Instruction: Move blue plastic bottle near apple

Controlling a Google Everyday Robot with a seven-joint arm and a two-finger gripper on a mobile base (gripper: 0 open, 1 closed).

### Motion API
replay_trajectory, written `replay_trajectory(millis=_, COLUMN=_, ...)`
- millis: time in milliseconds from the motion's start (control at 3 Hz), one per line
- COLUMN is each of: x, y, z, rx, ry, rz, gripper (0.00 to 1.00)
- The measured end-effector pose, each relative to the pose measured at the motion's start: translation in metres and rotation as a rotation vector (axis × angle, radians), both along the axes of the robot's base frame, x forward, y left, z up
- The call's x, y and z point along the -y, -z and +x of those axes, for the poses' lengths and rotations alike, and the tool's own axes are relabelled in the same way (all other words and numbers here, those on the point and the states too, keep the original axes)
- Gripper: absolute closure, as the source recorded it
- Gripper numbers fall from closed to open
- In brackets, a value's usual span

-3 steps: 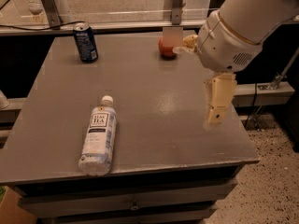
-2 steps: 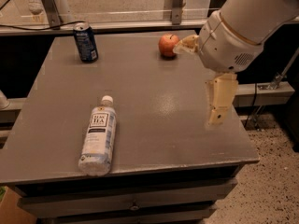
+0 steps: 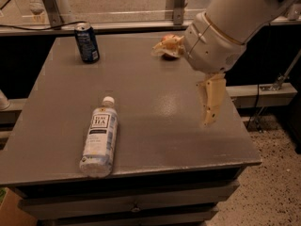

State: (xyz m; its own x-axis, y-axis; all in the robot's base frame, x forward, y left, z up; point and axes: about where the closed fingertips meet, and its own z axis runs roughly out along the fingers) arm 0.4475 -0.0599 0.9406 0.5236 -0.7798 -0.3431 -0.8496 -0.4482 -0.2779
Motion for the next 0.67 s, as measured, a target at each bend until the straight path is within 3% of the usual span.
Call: replay_trajectory(millis=667, x=-0.062, y=0.034, z=-0.017, rx=0.060, ry=-0.394, rz=0.001, gripper=0.00)
